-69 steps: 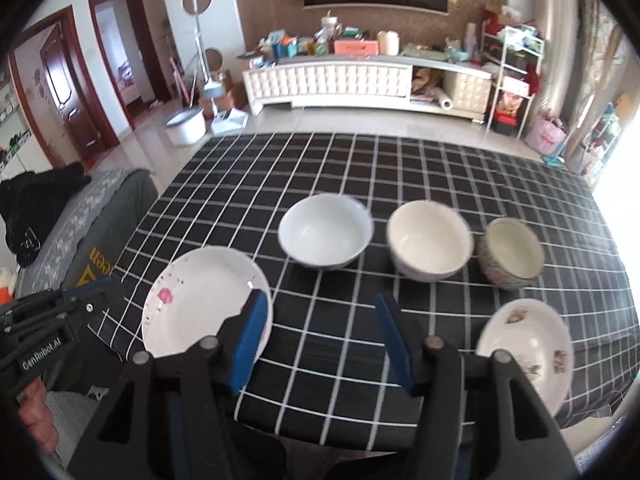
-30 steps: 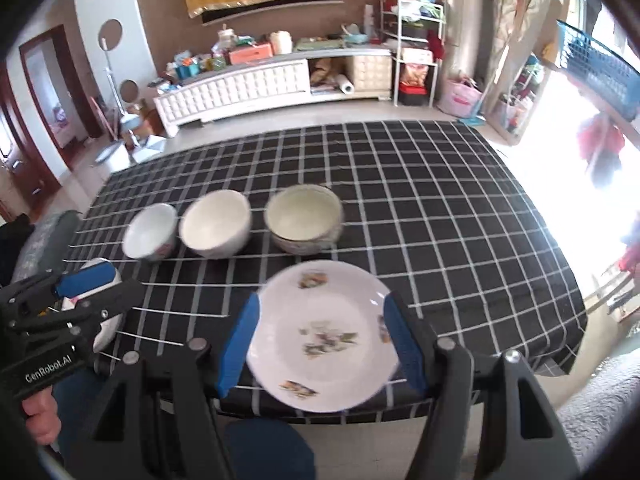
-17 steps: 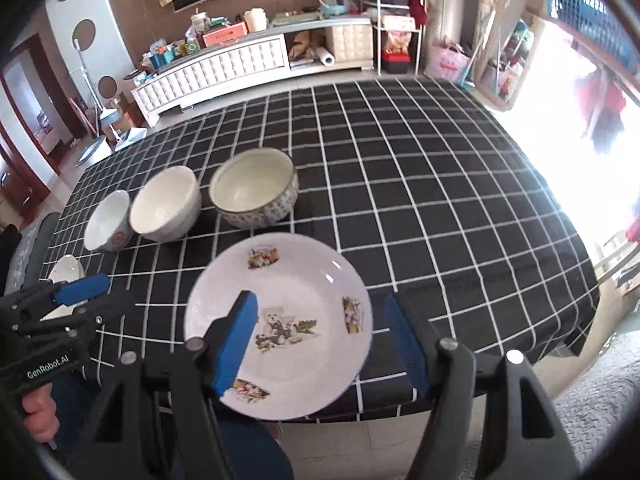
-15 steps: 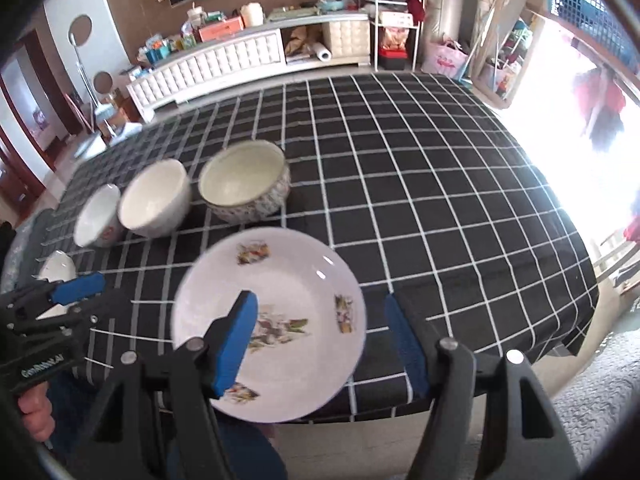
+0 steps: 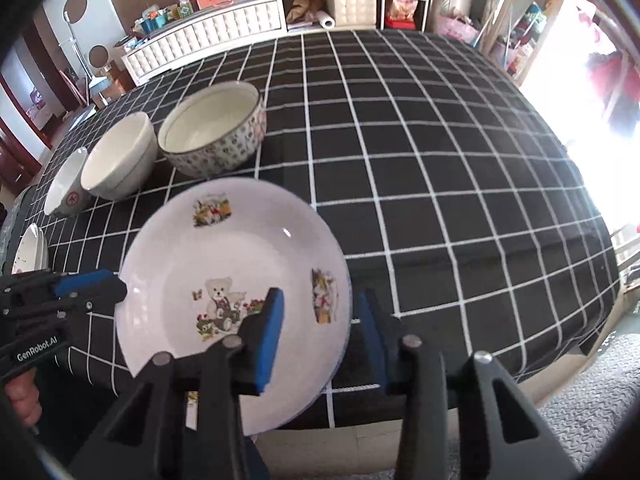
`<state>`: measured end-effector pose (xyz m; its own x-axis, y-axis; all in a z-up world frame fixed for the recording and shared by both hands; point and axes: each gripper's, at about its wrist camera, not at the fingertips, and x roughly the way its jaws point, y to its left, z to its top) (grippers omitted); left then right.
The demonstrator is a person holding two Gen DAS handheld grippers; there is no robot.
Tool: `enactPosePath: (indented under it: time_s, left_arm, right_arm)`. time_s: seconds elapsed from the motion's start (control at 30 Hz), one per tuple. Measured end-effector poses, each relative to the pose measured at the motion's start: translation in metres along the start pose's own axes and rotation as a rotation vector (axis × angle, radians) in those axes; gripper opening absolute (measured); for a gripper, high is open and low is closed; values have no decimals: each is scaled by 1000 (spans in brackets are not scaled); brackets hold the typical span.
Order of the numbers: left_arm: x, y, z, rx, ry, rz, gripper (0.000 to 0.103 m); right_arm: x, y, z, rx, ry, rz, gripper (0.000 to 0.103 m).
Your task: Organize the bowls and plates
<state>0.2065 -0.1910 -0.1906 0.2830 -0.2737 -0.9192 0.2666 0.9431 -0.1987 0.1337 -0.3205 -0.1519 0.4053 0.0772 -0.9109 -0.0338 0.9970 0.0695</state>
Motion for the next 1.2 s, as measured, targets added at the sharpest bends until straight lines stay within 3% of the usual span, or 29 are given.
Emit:
enactPosePath:
  time_s: [0.13, 0.2, 0.3, 0.77, 1.2]
  left_arm:
    - [9, -1, 1, 0, 13, -12, 16]
    - [12, -3, 2, 5, 13, -9, 14]
    - [15, -7, 5, 18, 15, -3, 11]
    - [6, -7, 6, 18, -4, 28, 10]
    - [-57, 49, -15, -68, -76, 53, 10]
  right_arm:
    - [9, -4, -2, 14, 25, 2, 25]
    - [12, -8, -3, 33, 32, 1, 21]
    - [17, -11, -4, 44, 61, 13, 20]
    - [7, -2, 0, 98, 50, 34, 18]
    - [-19, 65, 11, 49, 17, 88, 17]
